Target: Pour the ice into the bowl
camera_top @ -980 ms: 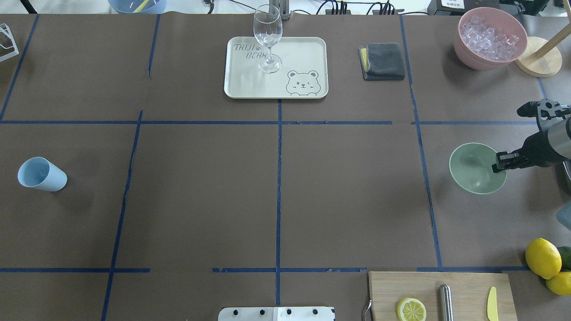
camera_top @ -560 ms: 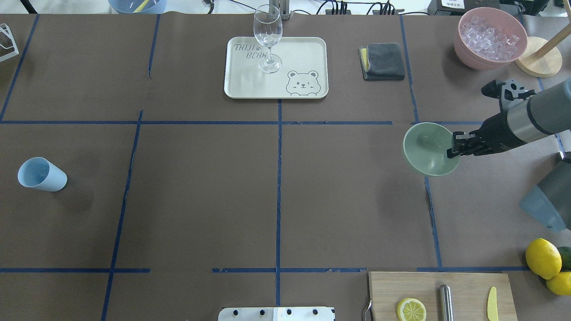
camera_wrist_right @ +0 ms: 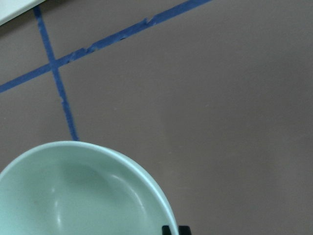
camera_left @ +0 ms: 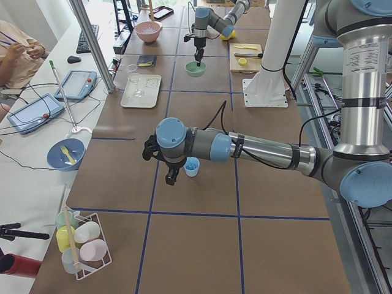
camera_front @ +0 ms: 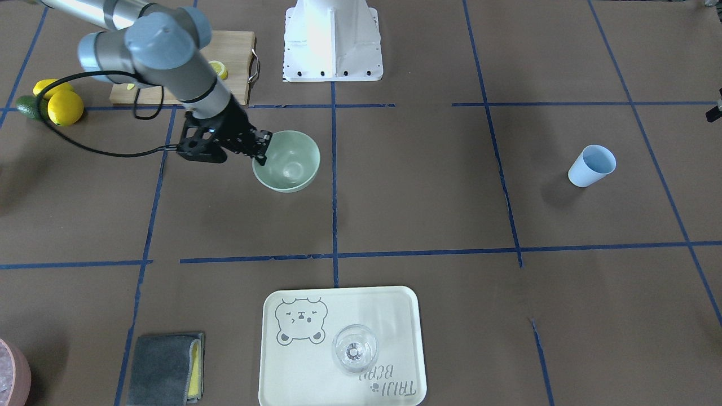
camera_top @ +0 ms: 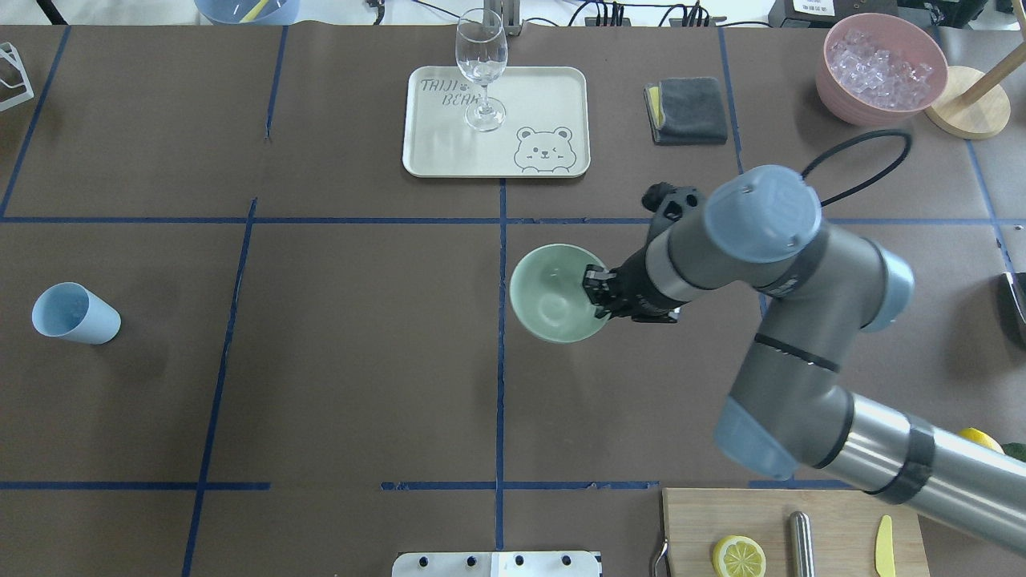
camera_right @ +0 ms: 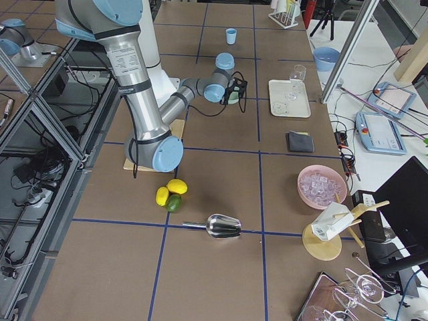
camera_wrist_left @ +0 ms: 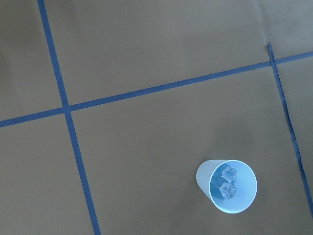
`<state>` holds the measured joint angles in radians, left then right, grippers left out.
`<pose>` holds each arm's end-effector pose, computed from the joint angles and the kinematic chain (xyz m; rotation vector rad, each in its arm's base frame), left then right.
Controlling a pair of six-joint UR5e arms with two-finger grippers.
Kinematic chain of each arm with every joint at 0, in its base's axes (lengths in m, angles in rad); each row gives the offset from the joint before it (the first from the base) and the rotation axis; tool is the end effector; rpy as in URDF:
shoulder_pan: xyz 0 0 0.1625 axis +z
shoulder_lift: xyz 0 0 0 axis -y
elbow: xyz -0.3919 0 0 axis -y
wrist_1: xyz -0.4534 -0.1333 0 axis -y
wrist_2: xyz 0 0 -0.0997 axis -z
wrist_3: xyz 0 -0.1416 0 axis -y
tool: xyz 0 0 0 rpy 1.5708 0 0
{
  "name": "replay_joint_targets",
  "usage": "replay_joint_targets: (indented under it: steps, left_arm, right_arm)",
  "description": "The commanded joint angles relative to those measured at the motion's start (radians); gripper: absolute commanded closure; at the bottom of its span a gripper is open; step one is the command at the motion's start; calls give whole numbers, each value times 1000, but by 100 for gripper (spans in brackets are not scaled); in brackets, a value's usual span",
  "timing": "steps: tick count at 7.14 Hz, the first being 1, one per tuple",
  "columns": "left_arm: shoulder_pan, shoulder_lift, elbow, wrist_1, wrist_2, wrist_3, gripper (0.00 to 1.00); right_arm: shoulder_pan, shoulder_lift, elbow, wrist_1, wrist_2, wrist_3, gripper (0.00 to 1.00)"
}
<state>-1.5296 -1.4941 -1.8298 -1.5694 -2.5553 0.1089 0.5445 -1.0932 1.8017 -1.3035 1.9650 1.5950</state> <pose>0.0064 -0.5282 0.5302 0.1996 0.9775 0.2265 -0.5481 -0.4242 0.2062 -0.1028 -1.0268 0.3254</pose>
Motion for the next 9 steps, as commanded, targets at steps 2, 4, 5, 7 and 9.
replay_joint_targets:
  steps: [2,4,5,7,9]
  left_arm:
    - [-1,6,0,-77,1,-2,0]
    - [0,5,0,-81,1,0,0]
    - [-1,6,1,-109,1,-3,0]
    - [0,6,4,-113,1,-9,0]
    - [0,5,1,-115,1,-14,0]
  right_arm:
    - [-158,348,-293,-71,-188,192,100]
    - [-163,369,-328,-68,-205,191,100]
    - [-164,369,-331,-69,-205,189,100]
    - [-169,372,-343,-71,-205,187,3]
    - [-170,372,-349,-71,-205,191,0]
